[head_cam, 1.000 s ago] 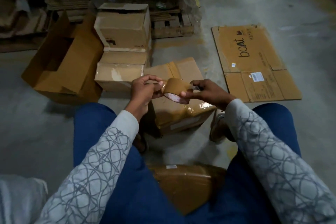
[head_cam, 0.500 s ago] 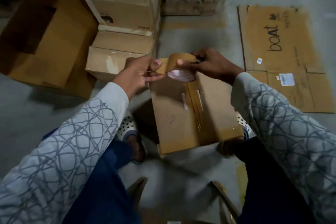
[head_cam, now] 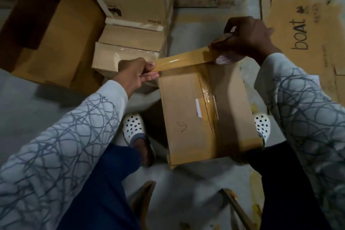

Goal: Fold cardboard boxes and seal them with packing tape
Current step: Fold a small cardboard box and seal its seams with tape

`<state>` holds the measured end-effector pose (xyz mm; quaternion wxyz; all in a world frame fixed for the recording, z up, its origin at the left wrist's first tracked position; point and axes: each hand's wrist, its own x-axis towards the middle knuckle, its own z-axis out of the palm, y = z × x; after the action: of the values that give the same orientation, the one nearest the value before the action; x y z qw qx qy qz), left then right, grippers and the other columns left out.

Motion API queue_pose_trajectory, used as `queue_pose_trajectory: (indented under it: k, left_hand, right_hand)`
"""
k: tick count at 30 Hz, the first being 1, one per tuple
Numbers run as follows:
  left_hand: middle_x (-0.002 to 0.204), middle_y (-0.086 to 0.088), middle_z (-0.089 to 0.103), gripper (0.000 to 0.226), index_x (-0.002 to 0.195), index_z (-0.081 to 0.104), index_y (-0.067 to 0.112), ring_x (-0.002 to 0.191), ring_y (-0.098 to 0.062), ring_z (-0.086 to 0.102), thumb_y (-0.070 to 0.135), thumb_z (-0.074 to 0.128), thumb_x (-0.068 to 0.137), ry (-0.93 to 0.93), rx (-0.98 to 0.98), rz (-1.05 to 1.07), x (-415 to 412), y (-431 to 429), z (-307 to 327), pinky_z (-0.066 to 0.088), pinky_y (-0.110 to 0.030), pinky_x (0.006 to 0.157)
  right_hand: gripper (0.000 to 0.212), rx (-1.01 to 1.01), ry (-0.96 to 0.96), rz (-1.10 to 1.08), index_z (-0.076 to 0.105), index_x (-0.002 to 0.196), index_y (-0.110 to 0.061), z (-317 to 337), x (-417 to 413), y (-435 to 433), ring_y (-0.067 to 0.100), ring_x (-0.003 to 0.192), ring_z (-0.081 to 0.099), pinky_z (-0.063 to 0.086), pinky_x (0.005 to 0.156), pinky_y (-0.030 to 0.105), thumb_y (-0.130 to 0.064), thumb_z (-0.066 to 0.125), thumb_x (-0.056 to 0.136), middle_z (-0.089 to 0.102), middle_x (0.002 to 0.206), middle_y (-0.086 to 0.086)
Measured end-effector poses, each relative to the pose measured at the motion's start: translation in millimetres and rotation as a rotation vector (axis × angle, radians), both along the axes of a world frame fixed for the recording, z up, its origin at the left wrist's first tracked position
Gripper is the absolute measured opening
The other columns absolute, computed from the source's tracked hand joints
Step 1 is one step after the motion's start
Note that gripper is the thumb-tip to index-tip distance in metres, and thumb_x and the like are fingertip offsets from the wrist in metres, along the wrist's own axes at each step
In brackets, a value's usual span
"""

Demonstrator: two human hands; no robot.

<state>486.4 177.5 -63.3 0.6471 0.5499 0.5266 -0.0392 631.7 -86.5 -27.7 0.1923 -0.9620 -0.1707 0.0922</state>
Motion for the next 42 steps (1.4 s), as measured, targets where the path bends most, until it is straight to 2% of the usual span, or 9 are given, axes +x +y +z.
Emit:
queue_pose_trajectory:
  k: [5,8,12,17,23,29,32,37,42]
  left_hand:
    - [0.091,-0.022,0.074,0.012,0.099,0.067,-0.012,0.051,-0.020,0.070,-0.009,0.069,0.088,0.007,0.013,-0.012,-6.7,-6.1,-12.5,0.056,-0.024,0.047]
    - [0.081,-0.019,0.074,0.011,0.094,0.069,-0.010,0.049,-0.018,0.069,-0.005,0.074,0.086,0.002,0.074,0.020,-4.6,-8.6,-17.0,0.057,-0.025,0.049]
    - [0.080,-0.015,0.072,0.010,0.082,0.067,-0.001,0.052,-0.018,0.065,0.002,0.069,0.092,0.022,0.129,-0.017,0.0,-18.0,-23.7,0.057,-0.026,0.044]
    - [0.079,-0.008,0.070,0.019,0.104,0.071,-0.001,0.044,-0.011,0.061,0.010,0.075,0.089,0.068,0.053,-0.033,-0.4,-11.1,-38.7,0.058,-0.026,0.047]
    - [0.078,-0.007,0.063,0.012,0.101,0.067,0.004,0.064,-0.017,0.057,0.009,0.068,0.090,0.114,-0.073,0.002,-1.1,-13.1,-40.2,0.053,-0.024,0.047]
    - [0.133,-0.005,0.062,0.039,0.126,0.068,0.019,0.121,-0.022,0.057,0.006,0.067,0.090,-0.124,0.956,-0.605,1.1,-37.3,-45.7,0.044,-0.029,0.104]
    - [0.136,-0.011,0.065,0.032,0.131,0.068,0.015,0.126,-0.030,0.057,0.014,0.050,0.104,-0.278,0.898,-0.828,-6.6,-53.5,-61.1,0.039,-0.029,0.105]
    - [0.127,-0.017,0.066,0.042,0.127,0.069,0.010,0.120,-0.033,0.056,0.023,0.038,0.102,-0.290,0.870,-0.798,-14.4,-40.3,-77.7,0.040,-0.034,0.101]
    - [0.124,-0.015,0.064,0.043,0.128,0.066,0.009,0.117,-0.032,0.053,0.023,0.033,0.104,-0.337,0.908,-0.836,-18.3,-41.0,-81.2,0.037,-0.036,0.102]
  right_hand:
    - [0.056,-0.063,-0.003,-0.032,0.071,0.099,-0.023,-0.7,-5.7,-1.9,0.035,0.104,0.063,0.038,0.082,0.039,-0.060,0.089,0.060,0.067,0.095,0.015]
    - [0.058,-0.176,-0.013,-0.120,0.070,0.103,-0.024,0.1,-8.5,1.1,0.034,0.118,0.056,0.030,0.104,0.063,-0.062,0.087,0.062,0.066,0.108,0.017]
    - [0.060,-0.383,-0.038,-0.146,0.063,0.118,-0.019,-6.4,-14.4,15.9,0.035,0.133,0.039,0.021,0.104,0.076,-0.059,0.078,0.076,0.061,0.118,0.017]
    - [0.050,-0.462,-0.144,-0.086,0.054,0.129,-0.017,-24.5,-19.5,29.8,0.038,0.136,0.032,0.027,0.100,0.075,-0.042,0.069,0.089,0.059,0.122,0.021]
    - [0.074,-0.279,-0.035,-0.193,0.052,0.130,-0.017,-31.1,-7.4,14.8,0.042,0.135,0.027,0.041,0.091,0.068,-0.059,0.077,0.075,0.042,0.133,0.018]
    - [0.072,-0.478,-0.181,-0.025,0.045,0.137,-0.017,-34.2,-23.7,27.5,0.040,0.144,0.021,0.039,0.092,0.069,-0.047,0.076,0.079,0.033,0.146,0.016]
    - [0.064,-0.490,-0.249,0.023,0.046,0.135,-0.016,-37.8,-29.7,32.0,0.038,0.144,0.022,0.038,0.092,0.069,-0.041,0.072,0.083,0.035,0.145,0.015]
    - [0.111,-0.194,0.016,0.143,0.054,0.128,-0.013,-22.7,1.4,-6.7,0.036,0.124,0.046,0.035,0.099,0.048,-0.100,0.051,0.059,0.057,0.128,0.015]
    - [0.057,0.067,0.037,0.224,0.053,0.129,-0.012,-34.4,4.8,-61.7,0.041,0.100,0.059,0.050,0.080,0.048,-0.027,0.082,0.082,0.063,0.109,0.021]
